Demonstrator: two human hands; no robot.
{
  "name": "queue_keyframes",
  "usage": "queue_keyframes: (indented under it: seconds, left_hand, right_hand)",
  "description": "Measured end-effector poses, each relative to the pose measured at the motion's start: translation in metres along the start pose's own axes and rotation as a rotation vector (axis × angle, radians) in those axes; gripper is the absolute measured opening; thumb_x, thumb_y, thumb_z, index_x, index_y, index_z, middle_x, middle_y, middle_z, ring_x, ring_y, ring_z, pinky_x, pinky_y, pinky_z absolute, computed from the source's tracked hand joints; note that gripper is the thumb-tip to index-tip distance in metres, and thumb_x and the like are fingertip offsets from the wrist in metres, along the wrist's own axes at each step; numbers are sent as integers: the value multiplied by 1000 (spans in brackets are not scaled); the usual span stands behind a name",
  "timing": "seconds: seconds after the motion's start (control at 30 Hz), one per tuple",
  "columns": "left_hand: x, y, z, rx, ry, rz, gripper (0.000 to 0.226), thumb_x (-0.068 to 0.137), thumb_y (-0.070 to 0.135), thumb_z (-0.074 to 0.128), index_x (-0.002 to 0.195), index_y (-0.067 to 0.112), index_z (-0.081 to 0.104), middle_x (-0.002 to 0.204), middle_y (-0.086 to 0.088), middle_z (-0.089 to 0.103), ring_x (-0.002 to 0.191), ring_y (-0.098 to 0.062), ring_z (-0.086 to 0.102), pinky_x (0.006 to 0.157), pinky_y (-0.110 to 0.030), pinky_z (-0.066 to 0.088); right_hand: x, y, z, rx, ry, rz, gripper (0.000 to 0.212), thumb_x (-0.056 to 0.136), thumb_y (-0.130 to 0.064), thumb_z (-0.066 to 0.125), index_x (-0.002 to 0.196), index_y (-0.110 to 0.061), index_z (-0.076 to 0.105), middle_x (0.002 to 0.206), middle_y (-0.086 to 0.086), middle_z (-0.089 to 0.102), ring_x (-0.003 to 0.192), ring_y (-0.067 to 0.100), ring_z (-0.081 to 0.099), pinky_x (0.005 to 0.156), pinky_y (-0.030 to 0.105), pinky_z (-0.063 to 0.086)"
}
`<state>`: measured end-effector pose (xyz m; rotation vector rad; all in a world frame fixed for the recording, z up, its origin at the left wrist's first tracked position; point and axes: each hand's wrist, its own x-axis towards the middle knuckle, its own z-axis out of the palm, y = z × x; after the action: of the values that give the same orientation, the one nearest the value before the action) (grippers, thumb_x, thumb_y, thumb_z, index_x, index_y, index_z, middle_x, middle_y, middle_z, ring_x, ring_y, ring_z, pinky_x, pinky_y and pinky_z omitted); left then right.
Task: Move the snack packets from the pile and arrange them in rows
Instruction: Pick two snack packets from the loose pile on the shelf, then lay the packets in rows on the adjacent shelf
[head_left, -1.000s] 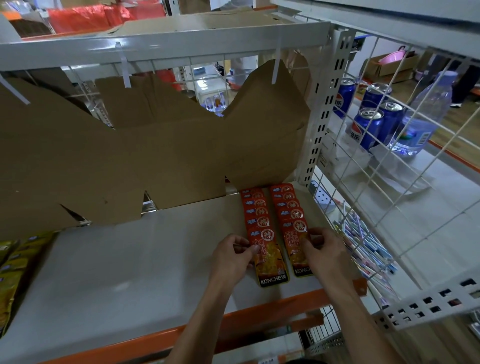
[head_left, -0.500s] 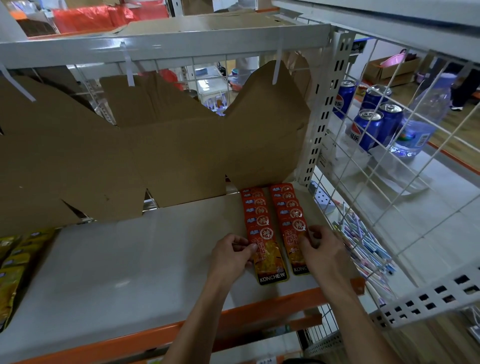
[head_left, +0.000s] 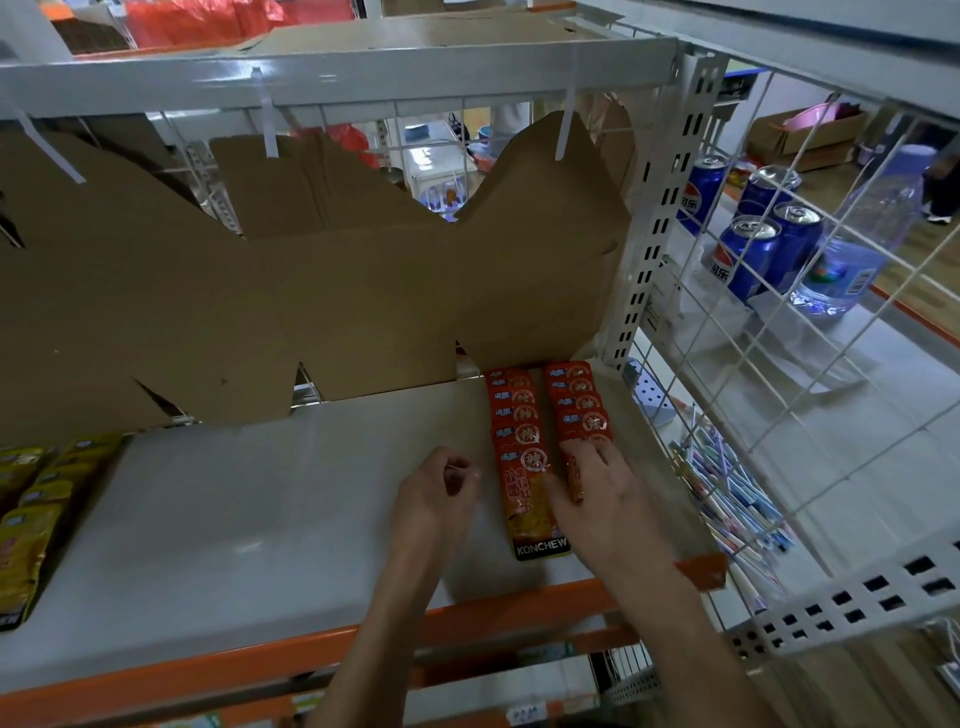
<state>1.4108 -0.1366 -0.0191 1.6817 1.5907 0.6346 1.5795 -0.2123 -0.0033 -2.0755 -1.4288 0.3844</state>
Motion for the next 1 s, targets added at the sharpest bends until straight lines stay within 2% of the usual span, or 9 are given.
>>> queue_keyframes:
  seconds: [0.1,0.2,0.3,0.4,0.5,0.63,0.7,0.87,1.0]
  left_hand:
    - [-5,-5,-5,139,80,68,22,96,34,59,115,25,64,107,7,68,98,-8,62,82,-27,53]
    - [-13,-12,-8,260,127,103,30,96,37,58,123,25,61,119,4,64,108,-11,58,88,-24,49]
    - [-23,-16,-14,385,152,112,36,97,37,58,130,22,58,129,-1,60,119,-19,52,95,-29,46]
    - [-30,-24,-24,466,181,134,38,93,34,64,125,15,63,125,-9,63,120,-28,54,98,-38,46]
    - [-33,-39,-38,516,196,84,41,92,37,65,124,12,65,124,-13,65,120,-35,55,98,-46,49]
    - [-43,-50,-63,566,162,-31,54,98,49,49,143,20,49,149,-9,47,144,-31,33,116,-43,32]
    - [-51,-55,-75,562,170,-63,58,99,51,45,148,22,42,156,-8,39,148,-29,24,120,-41,25]
    - [-70,-65,-112,564,212,-100,59,100,53,40,150,22,37,159,-8,33,150,-26,20,122,-38,17]
    - [-89,-85,-147,582,265,-101,59,101,51,41,149,18,39,157,-10,36,149,-26,23,122,-36,12]
  right_hand:
    - [-3,-9,6,-100,-48,-98,46,94,-44,55,134,-22,53,135,1,52,122,23,49,104,40,42]
    - [-6,-16,14,-163,-114,-160,52,94,-47,52,140,-23,47,144,1,46,133,23,41,112,41,33]
    - [-10,-25,20,-194,-183,-211,59,94,-49,51,145,-23,41,151,2,40,141,24,32,117,42,26]
    - [-13,-36,23,-210,-231,-254,64,93,-53,50,148,-23,37,155,3,34,145,25,26,119,41,20]
    - [-17,-48,28,-222,-288,-295,66,94,-55,47,151,-25,31,159,5,27,149,27,16,121,41,13]
    - [-24,-68,39,-241,-341,-351,71,94,-54,48,154,-24,25,161,7,23,150,29,12,122,43,9]
    - [-28,-80,45,-251,-378,-376,72,95,-53,47,155,-23,20,163,7,16,151,29,9,122,43,7]
    - [-42,-115,60,-267,-456,-427,74,98,-52,45,157,-23,12,165,6,4,152,27,-2,122,44,4]
    - [-58,-149,80,-263,-494,-459,74,98,-51,44,158,-23,10,166,5,2,152,26,-4,123,43,1]
